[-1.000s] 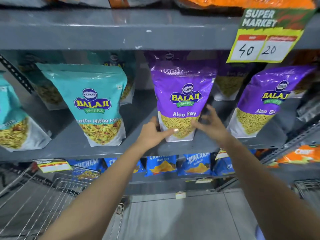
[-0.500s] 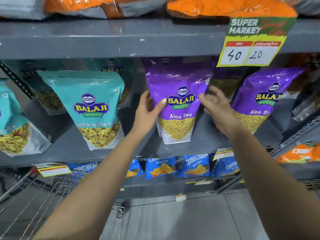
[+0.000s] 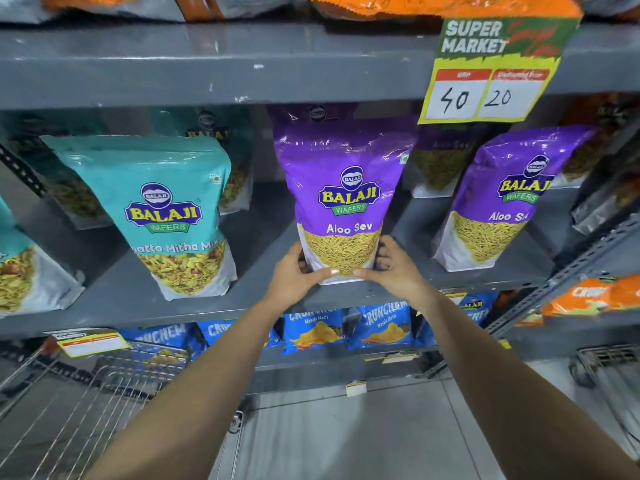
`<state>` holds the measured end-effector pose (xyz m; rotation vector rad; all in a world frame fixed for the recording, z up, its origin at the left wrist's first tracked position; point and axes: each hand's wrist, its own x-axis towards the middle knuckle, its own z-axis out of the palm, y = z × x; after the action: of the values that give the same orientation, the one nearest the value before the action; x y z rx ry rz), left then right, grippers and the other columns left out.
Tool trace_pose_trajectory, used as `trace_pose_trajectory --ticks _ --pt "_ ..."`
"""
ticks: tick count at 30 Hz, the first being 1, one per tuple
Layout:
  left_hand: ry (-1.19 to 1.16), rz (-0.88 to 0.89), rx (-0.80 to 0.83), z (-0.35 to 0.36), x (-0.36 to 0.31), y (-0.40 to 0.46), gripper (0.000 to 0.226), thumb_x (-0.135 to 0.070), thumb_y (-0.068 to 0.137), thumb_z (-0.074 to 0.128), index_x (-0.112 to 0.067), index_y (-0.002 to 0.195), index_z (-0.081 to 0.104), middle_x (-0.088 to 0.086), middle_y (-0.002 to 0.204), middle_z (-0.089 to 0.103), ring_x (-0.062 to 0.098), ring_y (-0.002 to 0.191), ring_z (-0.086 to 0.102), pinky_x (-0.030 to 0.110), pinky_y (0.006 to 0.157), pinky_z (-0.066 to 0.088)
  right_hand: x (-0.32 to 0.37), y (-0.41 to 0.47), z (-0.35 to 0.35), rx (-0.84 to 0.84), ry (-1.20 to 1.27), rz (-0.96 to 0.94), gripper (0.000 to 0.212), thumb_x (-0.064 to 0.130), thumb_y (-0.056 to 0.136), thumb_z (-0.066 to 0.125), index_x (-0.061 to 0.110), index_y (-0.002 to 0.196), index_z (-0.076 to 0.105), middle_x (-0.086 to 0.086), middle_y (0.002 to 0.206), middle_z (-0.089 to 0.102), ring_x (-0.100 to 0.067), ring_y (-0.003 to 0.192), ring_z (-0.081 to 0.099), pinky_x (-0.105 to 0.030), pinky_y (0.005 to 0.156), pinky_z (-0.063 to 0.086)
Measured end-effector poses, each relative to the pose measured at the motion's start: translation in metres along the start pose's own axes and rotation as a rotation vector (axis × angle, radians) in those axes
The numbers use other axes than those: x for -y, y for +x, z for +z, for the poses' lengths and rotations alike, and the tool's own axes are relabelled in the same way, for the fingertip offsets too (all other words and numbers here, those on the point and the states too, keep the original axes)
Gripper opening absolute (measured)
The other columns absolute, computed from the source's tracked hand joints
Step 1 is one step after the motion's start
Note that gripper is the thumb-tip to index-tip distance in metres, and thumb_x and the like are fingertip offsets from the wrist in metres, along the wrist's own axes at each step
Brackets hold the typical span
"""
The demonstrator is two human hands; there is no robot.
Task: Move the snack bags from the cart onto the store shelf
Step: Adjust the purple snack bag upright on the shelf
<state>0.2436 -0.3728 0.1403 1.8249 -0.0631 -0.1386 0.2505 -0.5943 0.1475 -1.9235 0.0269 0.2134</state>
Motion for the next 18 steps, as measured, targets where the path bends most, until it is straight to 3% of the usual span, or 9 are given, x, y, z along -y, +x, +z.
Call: trace_pose_trajectory --ticks 3,5,7,9,11,13,15,17,18 --pt "-0.031 -0.008 0.006 -0.003 0.001 -0.006 0.071 -0.028 0.068 0.086 -0.025 0.128 0.049 -0.010 0.122 0.065 0.011 0.115 0.063 0.030 0.100 0.050 0.003 -0.005 0.003 -0.037 0.024 0.026 0.098 0.018 0.068 0.089 0.016 0.147 0.030 -0.009 0.136 0.055 -0.022 0.124 0.056 -0.025 0.095 0.048" --pt "-0.037 -0.002 -0.063 -0.008 0.004 -0.016 0.082 -0.025 0.068 0.087 -0.018 0.138 0.045 -0.006 0.131 0.059 0.008 0.121 0.057 0.027 0.105 0.044 0.009 -0.016 0.009 -0.186 0.124 -0.005 0.102 0.015 0.064 0.090 0.018 0.147 0.031 -0.008 0.131 0.054 -0.020 0.121 0.057 -0.019 0.089 0.050" --pt "-0.010 -0.003 -0.189 -0.020 0.005 -0.035 0.071 -0.022 0.069 0.086 -0.011 0.132 0.054 -0.004 0.125 0.060 0.011 0.117 0.058 0.028 0.106 0.045 0.018 -0.033 0.020 -0.350 0.203 -0.132 0.084 0.014 0.061 0.091 0.020 0.132 0.048 -0.005 0.115 0.059 -0.020 0.105 0.062 -0.015 0.075 0.054" --pt "0.028 0.023 -0.332 -0.039 0.011 -0.060 0.040 -0.022 0.072 0.084 -0.011 0.108 0.068 0.003 0.107 0.070 0.015 0.101 0.067 0.032 0.098 0.053 0.029 -0.054 0.039 -0.423 0.175 -0.241 0.054 0.022 0.061 0.091 0.018 0.106 0.061 0.002 0.096 0.063 -0.017 0.085 0.062 -0.027 0.071 0.055" --pt "0.071 0.059 -0.470 -0.064 0.021 -0.087 0.020 -0.023 0.074 0.082 -0.010 0.079 0.069 0.008 0.080 0.071 0.014 0.076 0.067 0.034 0.079 0.058 0.038 -0.068 0.071 -0.378 0.089 -0.345 0.035 0.032 0.063 0.088 0.013 0.082 0.066 0.000 0.083 0.065 -0.017 0.077 0.062 -0.038 0.068 0.054" --pt "0.110 0.056 -0.596 -0.095 0.032 -0.109 0.032 -0.025 0.073 0.084 -0.007 0.064 0.059 0.011 0.061 0.063 0.014 0.056 0.056 0.034 0.063 0.052 0.046 -0.068 0.110 -0.254 0.013 -0.403 0.031 0.037 0.062 0.086 0.014 0.069 0.065 -0.002 0.075 0.064 -0.017 0.074 0.061 -0.038 0.063 0.053" --pt "0.190 0.054 -0.706 -0.129 0.042 -0.121 0.045 -0.029 0.067 0.087 -0.008 0.063 0.047 0.008 0.053 0.051 0.010 0.050 0.043 0.030 0.056 0.043 0.053 -0.056 0.148 -0.114 -0.031 -0.363 0.031 0.034 0.063 0.088 0.018 0.082 0.070 0.001 0.082 0.066 -0.016 0.080 0.062 -0.042 0.067 0.055" --pt "0.238 0.037 -0.774 -0.159 0.046 -0.122 0.052 -0.032 0.060 0.090 -0.012 0.076 0.044 0.004 0.062 0.046 0.008 0.055 0.038 0.026 0.055 0.036 0.060 -0.040 0.174 -0.006 -0.062 -0.271 0.056 0.031 0.063 0.090 0.016 0.112 0.068 -0.001 0.103 0.069 -0.018 0.100 0.065 -0.043 0.081 0.058" --pt "0.234 0.011 -0.778 -0.174 0.048 -0.122 0.058 -0.032 0.058 0.091 -0.012 0.088 0.046 0.004 0.075 0.049 0.011 0.064 0.043 0.027 0.062 0.037 0.066 -0.031 0.186 0.047 -0.066 -0.228 0.072 0.029 0.063 0.091 0.014 0.127 0.060 -0.006 0.117 0.068 -0.018 0.111 0.063 -0.037 0.088 0.057"
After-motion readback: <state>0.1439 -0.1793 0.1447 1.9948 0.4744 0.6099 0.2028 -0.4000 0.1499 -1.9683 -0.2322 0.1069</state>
